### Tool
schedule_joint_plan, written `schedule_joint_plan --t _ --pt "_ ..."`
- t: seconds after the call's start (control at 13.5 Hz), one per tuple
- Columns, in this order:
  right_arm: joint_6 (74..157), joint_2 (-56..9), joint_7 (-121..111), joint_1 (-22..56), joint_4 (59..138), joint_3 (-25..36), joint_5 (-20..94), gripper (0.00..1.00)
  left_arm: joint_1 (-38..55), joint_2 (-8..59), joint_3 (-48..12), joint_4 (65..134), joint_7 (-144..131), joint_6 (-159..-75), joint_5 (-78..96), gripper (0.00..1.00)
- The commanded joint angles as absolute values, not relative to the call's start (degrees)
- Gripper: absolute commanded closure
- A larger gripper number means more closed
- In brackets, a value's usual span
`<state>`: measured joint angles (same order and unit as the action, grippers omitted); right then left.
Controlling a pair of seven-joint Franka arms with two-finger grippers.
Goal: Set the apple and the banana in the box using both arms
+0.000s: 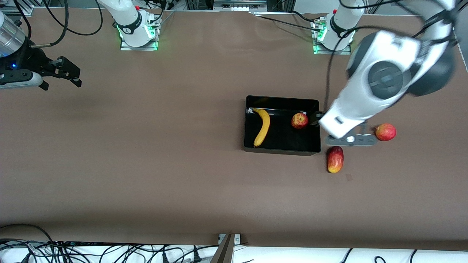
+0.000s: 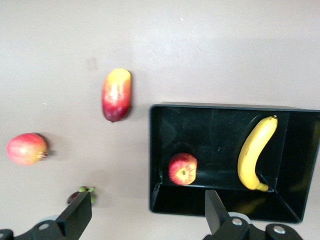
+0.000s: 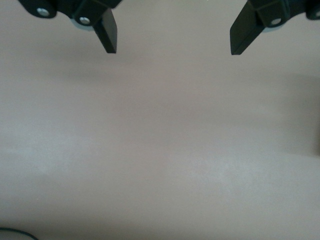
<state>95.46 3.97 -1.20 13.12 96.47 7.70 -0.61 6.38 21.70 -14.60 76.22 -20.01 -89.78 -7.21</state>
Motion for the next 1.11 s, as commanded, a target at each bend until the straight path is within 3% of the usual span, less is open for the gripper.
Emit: schedule_joint_plan --t 0.0,0.37,0.74,1.04 --pt "94.3 3.5 -2.0 13.3 95.3 7.7 -0.7 0.0 4.3 14.0 -10.7 80.3 -13.6 -88.6 -5.1 0.0" --pt "94.0 3.6 -2.0 13.9 95.4 7.3 -0.8 0.0 -1.1 -4.5 -6.4 101.8 -3.8 -96.9 -5.1 0.0" --pt "92.5 3.6 -2.0 13.9 95.3 7.3 -0.8 0.0 0.6 -5.4 -0.9 101.1 -4.0 -96.4 2.5 0.0" --pt "92.5 3.6 -2.0 13.9 95.3 7.3 -0.8 0.0 1.8 -5.1 -0.9 97.2 -4.0 -90.8 -2.6 0.0"
